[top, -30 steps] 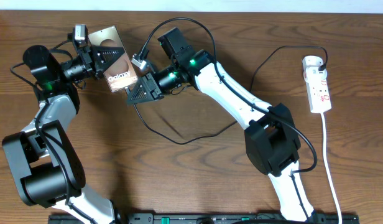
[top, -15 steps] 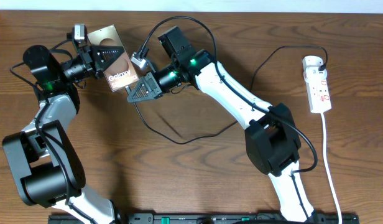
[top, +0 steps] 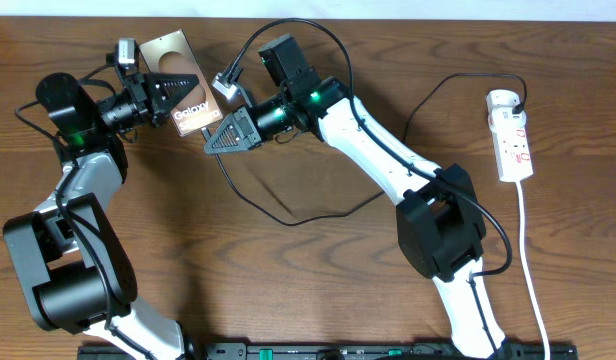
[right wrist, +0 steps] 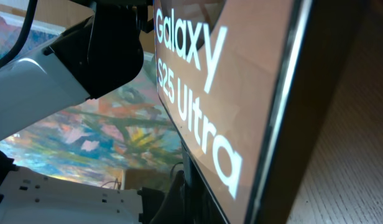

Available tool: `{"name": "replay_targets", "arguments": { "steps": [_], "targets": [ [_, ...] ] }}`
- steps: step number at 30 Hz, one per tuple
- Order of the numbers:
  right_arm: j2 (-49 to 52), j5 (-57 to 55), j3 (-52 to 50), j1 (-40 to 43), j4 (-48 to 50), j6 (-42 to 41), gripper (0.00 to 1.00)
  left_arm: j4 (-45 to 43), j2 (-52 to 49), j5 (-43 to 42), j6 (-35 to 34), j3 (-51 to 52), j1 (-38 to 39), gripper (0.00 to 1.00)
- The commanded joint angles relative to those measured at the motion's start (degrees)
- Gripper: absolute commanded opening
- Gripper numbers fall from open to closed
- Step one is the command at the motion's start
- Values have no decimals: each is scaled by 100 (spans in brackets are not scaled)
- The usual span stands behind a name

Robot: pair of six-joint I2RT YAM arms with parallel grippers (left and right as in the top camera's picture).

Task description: Plug charger to phone and switch on socket

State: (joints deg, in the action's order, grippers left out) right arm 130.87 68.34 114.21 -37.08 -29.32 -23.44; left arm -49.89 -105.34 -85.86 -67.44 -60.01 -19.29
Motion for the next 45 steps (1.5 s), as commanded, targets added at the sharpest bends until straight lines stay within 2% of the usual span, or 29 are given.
{"name": "replay_targets", "arguments": {
  "steps": [1, 3, 6, 7, 10, 20, 25, 31, 45],
  "targets": [
    [4, -136, 37, 76, 42, -33, 1, -37, 52, -413, 59, 46, 42, 7],
    [4, -136, 37, 79, 39, -31, 4, -39, 52, -413, 59, 46, 42, 7],
    [4, -136, 37, 90, 39, -31, 38, -39, 52, -411, 59, 46, 42, 7],
    [4, -133, 37, 107, 39, -31, 45, -39, 52, -411, 59, 46, 39, 7],
    [4, -52, 37, 177, 39, -31, 52, -37, 52, -413, 59, 46, 39, 7],
    [-260, 201, 44, 710, -157, 136, 61, -39, 52, -409, 105, 46, 42, 7],
    [-527, -896, 44, 1167, -1073, 647, 68, -37, 52, -413, 247, 46, 42, 7],
    [-787, -2258, 44, 1606, -2216, 1246, 67, -37, 52, -411, 334, 46, 42, 7],
    [-820, -2594, 44, 1620, -2538, 1329, 66, -33, 52, -411, 337, 61, 87, 7]
  ]
}}
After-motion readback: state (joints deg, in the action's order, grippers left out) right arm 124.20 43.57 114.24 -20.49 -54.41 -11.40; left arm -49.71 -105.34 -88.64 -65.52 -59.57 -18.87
